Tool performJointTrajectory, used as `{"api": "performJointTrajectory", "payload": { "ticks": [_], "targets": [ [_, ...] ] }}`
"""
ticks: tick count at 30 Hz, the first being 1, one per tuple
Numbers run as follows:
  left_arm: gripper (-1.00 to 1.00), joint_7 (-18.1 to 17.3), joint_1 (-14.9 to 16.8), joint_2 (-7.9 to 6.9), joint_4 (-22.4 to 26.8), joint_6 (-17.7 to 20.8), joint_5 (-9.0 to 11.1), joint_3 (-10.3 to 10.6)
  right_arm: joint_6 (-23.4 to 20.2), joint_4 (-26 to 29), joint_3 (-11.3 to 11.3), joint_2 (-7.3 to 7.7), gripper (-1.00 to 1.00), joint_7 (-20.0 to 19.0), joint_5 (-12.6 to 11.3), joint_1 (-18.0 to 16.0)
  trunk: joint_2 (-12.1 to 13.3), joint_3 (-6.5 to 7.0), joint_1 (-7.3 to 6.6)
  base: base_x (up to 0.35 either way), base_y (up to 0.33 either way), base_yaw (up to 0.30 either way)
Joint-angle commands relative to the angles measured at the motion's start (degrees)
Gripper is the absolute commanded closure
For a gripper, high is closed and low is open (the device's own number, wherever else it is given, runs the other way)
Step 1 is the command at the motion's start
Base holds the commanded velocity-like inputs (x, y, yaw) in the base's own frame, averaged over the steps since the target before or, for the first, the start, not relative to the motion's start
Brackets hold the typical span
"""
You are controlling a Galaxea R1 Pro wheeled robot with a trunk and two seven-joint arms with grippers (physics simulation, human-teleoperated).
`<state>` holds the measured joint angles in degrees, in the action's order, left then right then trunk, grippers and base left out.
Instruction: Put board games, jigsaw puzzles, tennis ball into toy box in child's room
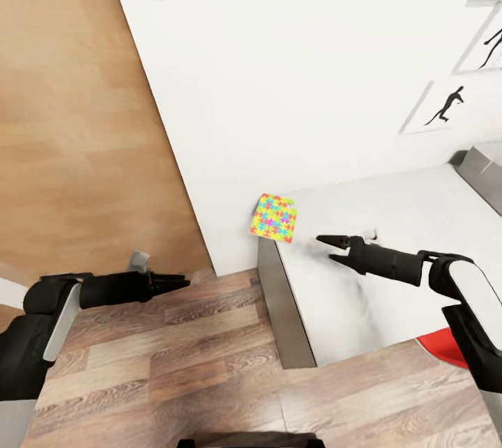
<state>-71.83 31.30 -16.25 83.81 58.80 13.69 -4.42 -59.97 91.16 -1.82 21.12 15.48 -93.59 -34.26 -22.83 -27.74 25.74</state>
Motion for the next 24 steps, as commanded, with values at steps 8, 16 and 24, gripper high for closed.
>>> {"api": "performJointTrajectory", "payload": {
  "ticks": [8, 16, 24],
  "targets": [
    [-1.0, 0.0, -5.7, 0.17, -0.5, -0.5, 0.2, -3.1, 0.0, 0.1, -0.1, -0.09, -1.0, -19.0, -0.4, 10.4, -0.1, 0.64, 0.04, -0.076, -0.108, -0.004],
    [-1.0, -0.1, -9.5, 0.33, -3.4, -4.7, 0.3, -7.4, 0.0, 0.2, -0.7, -2.21, -1.0, -26.7, 0.1, 14.9, -0.1, 1.39, 0.04, -0.095, -0.116, 0.0],
    [-1.0, -0.1, -9.9, 0.03, -4.5, -5.7, 0.2, -12.6, 0.0, 0.2, -3.3, -3.13, -1.0, -27.4, 0.2, 15.8, -0.1, 2.13, 0.04, -0.007, -0.009, 0.0]
  ]
}}
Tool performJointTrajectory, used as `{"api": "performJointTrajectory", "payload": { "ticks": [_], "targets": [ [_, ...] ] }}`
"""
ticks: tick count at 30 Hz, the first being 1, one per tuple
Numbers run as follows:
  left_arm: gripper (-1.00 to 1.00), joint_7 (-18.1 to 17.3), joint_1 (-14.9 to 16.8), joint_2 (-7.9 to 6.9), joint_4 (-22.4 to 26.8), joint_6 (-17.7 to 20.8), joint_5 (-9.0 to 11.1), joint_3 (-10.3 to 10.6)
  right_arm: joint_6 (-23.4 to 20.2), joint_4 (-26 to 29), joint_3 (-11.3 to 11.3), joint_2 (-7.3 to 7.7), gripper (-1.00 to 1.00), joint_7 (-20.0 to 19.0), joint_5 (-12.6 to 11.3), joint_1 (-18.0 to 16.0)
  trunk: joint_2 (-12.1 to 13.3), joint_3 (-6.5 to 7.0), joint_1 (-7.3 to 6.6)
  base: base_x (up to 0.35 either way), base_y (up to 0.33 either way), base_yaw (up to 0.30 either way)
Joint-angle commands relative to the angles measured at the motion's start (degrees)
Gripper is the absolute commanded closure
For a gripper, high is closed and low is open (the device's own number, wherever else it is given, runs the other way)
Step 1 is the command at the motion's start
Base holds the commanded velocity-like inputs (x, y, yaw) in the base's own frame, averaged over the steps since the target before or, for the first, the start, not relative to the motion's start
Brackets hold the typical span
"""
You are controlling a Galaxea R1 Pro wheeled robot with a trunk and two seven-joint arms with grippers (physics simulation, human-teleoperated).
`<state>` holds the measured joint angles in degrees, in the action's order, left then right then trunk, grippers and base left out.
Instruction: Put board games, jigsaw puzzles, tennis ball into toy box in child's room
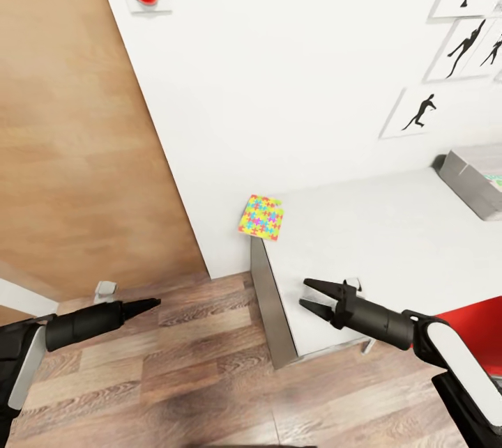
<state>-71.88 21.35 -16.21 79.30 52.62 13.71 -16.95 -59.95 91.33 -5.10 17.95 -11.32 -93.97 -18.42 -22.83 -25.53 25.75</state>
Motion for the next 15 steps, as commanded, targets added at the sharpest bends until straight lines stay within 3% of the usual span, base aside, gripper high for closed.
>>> {"api": "performJointTrajectory", "payload": {
  "ticks": [1, 8, 11, 13, 15],
  "targets": [
    [-1.0, -0.1, 0.0, -0.02, 0.0, 0.4, 0.1, -0.6, -0.1, 0.0, -0.7, -0.01, -1.0, -0.6, 0.5, 0.0, -0.1, 0.01, 0.03, -0.001, -0.001, 0.0],
    [-1.0, 0.0, 0.0, -0.1, -0.1, 0.4, -0.1, -1.7, -0.1, 0.0, -2.2, -0.21, -1.0, -0.7, 0.5, 0.0, -0.1, 0.67, 0.03, 0.0, 0.0, 0.0],
    [-1.0, 0.0, 0.0, -0.11, -0.1, 0.4, -0.1, -1.9, -0.1, 0.0, -2.7, -1.14, -1.0, -1.0, 0.5, 0.0, -0.1, 0.95, 0.03, 0.0, 0.0, 0.0],
    [-1.0, 0.0, 0.0, -0.13, -0.1, 0.4, -0.2, -2.0, -0.1, 0.0, -3.7, -3.08, -1.0, -1.2, 0.5, 0.0, -0.1, 1.14, 0.03, 0.0, 0.0, 0.0],
    [-1.0, 0.0, 0.0, -0.13, -0.1, 0.5, -0.2, -2.1, -0.1, 0.0, -5.1, -5.99, -1.0, -1.3, 0.8, 0.0, -0.1, 1.32, 0.03, 0.0, 0.0, 0.0]
  ]
}}
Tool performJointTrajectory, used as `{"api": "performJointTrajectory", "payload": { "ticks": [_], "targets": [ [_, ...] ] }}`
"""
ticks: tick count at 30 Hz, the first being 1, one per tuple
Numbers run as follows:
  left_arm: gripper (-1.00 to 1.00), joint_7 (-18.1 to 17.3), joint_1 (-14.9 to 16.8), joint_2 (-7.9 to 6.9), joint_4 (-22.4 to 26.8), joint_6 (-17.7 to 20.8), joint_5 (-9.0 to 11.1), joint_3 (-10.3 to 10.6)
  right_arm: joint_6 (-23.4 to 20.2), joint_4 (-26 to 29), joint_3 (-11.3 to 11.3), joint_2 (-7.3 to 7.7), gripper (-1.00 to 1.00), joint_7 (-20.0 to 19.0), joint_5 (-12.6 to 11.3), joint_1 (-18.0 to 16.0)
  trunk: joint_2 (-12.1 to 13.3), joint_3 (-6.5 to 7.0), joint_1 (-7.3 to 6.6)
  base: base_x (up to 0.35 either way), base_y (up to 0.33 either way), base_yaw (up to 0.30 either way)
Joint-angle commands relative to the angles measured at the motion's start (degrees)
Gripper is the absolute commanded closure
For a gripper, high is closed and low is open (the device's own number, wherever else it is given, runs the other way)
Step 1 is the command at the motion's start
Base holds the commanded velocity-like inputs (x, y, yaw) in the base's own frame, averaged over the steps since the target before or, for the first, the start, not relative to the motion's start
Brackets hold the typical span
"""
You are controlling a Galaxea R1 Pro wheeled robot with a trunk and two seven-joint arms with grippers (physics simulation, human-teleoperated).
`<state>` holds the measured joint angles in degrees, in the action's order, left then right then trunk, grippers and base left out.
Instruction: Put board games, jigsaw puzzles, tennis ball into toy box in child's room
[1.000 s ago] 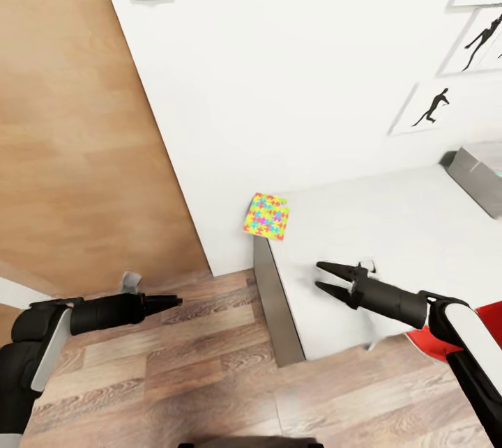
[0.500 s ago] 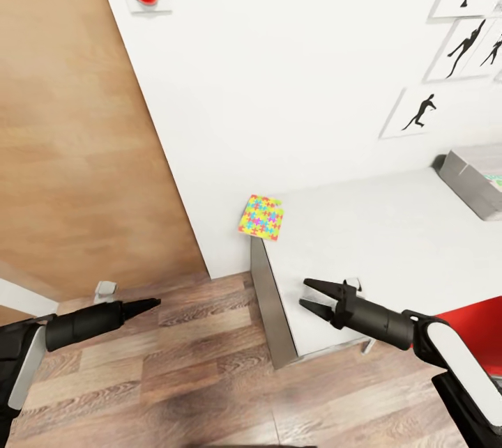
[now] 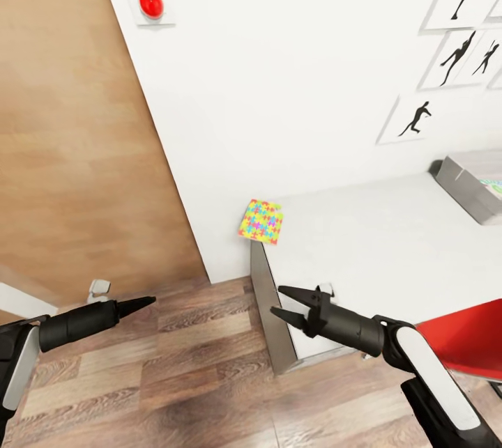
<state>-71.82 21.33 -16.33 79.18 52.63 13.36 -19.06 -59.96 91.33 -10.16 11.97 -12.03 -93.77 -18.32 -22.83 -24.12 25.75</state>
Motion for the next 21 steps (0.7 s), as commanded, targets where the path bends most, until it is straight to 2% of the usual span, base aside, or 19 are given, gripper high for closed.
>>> {"api": "performJointTrajectory", "payload": {
  "ticks": [1, 4, 8, 15, 18, 21],
  "targets": [
    [-1.0, -0.1, 0.0, -0.03, 0.0, 0.4, 0.1, 0.0, 0.0, 0.0, -0.4, -0.55, -1.0, -0.6, 0.8, 0.0, -0.1, 0.01, 0.03, 0.0, 0.0, 0.0],
    [-1.0, -0.1, 0.0, -0.08, 0.0, 0.4, 0.1, -0.1, 0.0, 0.0, -0.7, -1.84, -1.0, -0.6, 2.8, 0.0, -0.1, 0.29, 0.03, 0.0, 0.0, 0.0],
    [-1.0, -0.1, 0.0, -0.08, 0.0, 0.4, 0.1, -0.1, 0.0, 0.0, -0.5, -2.45, -1.0, -0.7, 5.1, 0.0, -0.1, 0.67, 0.03, 0.0, 0.0, 0.0],
    [-1.0, 0.0, 0.0, -0.19, 0.0, 0.4, 0.0, -0.1, 0.3, 0.0, -0.4, -2.72, -1.0, -0.8, 6.3, 0.0, -0.1, 1.33, 0.03, 0.0, 0.0, 0.0],
    [-1.0, 0.1, 0.0, -0.25, 0.0, 0.4, 0.0, -0.2, 3.7, 0.0, -0.8, -2.44, -1.0, -0.9, 6.6, 0.0, -0.1, 1.61, 0.03, 0.0, 0.0, 0.0],
    [-1.0, 0.1, 0.0, -0.27, 0.0, 0.4, 0.0, -0.2, 5.1, 0.0, -1.2, -2.35, -1.0, -1.3, 6.7, 0.0, -0.1, 1.89, 0.03, 0.0, 0.0, 0.0]
  ]
}}
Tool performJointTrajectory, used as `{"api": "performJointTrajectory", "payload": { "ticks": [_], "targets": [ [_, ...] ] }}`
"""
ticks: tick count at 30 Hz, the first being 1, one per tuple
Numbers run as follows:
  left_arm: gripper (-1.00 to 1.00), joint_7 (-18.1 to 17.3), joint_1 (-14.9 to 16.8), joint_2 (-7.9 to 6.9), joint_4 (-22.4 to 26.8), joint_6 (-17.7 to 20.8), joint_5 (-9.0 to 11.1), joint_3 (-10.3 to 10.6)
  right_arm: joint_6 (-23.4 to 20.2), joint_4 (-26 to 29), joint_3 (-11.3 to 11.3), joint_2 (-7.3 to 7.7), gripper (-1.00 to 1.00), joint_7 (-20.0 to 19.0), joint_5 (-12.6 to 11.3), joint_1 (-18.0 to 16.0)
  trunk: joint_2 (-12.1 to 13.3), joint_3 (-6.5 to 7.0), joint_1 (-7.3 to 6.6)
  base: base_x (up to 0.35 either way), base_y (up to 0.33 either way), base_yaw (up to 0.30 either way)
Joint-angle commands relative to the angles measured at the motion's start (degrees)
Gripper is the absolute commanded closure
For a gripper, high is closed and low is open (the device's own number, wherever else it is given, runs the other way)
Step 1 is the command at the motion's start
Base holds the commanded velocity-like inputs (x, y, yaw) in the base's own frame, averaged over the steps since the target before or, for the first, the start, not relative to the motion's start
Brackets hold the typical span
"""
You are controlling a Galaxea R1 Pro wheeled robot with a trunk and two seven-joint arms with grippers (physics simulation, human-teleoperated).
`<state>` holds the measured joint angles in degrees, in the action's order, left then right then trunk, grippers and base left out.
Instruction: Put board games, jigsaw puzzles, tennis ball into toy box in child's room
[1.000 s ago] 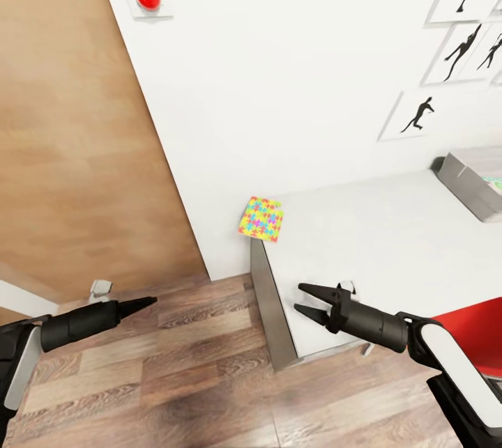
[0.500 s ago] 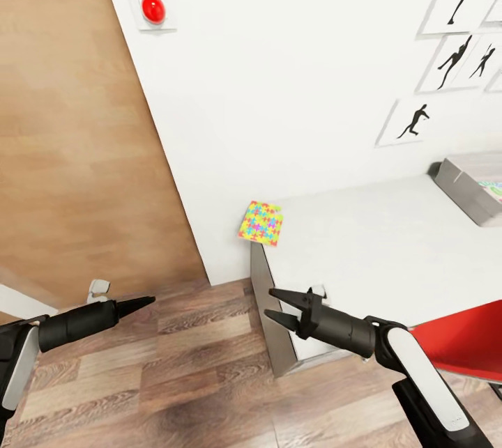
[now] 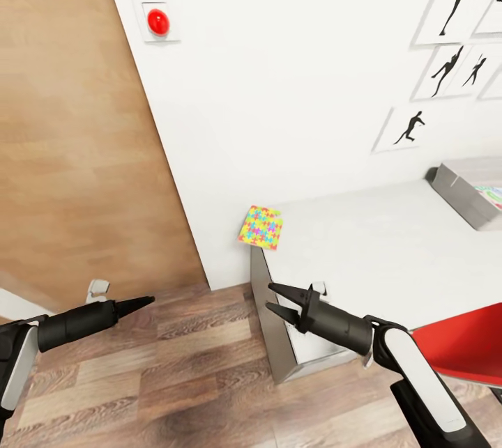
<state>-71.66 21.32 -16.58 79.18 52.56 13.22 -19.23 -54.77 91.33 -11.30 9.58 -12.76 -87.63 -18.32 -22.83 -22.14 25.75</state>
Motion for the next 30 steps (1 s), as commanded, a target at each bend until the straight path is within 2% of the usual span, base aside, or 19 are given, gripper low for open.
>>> {"api": "performJointTrajectory", "payload": {
  "ticks": [1, 12, 15, 17, 27, 30],
  "targets": [
    [-1.0, 0.0, 0.0, -0.07, 0.0, 0.4, 0.1, 0.0, 0.6, 0.0, -0.2, 0.04, -1.0, -0.8, 0.6, 0.0, -0.1, 0.01, 0.03, 0.0, 0.0, 0.0],
    [-1.0, 0.0, 0.0, -0.76, 0.0, 0.4, 0.1, 0.0, 1.8, 0.0, -0.4, -0.13, -1.0, -1.1, 1.2, 0.0, -0.1, 1.05, 0.03, 0.0, 0.0, 0.0],
    [-1.0, 0.0, 0.0, -0.79, 0.0, 0.4, 0.1, 0.0, 2.7, 0.0, -0.4, -0.24, -1.0, -1.2, 2.7, 0.0, -0.1, 1.33, 0.03, 0.0, 0.0, 0.0],
    [-1.0, 0.1, 0.0, -0.81, 0.0, 0.4, 0.1, 0.0, 4.4, 0.0, -0.4, -0.26, -1.0, -1.5, 4.5, 0.0, -0.1, 1.52, 0.03, 0.0, 0.0, 0.0],
    [-1.0, 0.3, 0.0, -0.75, 0.0, 0.4, 0.1, 0.1, 7.6, 0.0, -0.4, 0.04, -1.0, -7.6, 7.0, 0.0, -0.1, 2.46, 0.03, 0.0, 0.0, 0.0],
    [-1.0, 0.3, 0.0, -0.74, 0.0, 0.4, 0.1, 0.1, 7.8, 0.0, -0.3, -0.01, -1.0, -8.6, 9.1, 0.0, -0.1, 2.74, 0.03, 0.0, 0.0, 0.0]
  ]
}}
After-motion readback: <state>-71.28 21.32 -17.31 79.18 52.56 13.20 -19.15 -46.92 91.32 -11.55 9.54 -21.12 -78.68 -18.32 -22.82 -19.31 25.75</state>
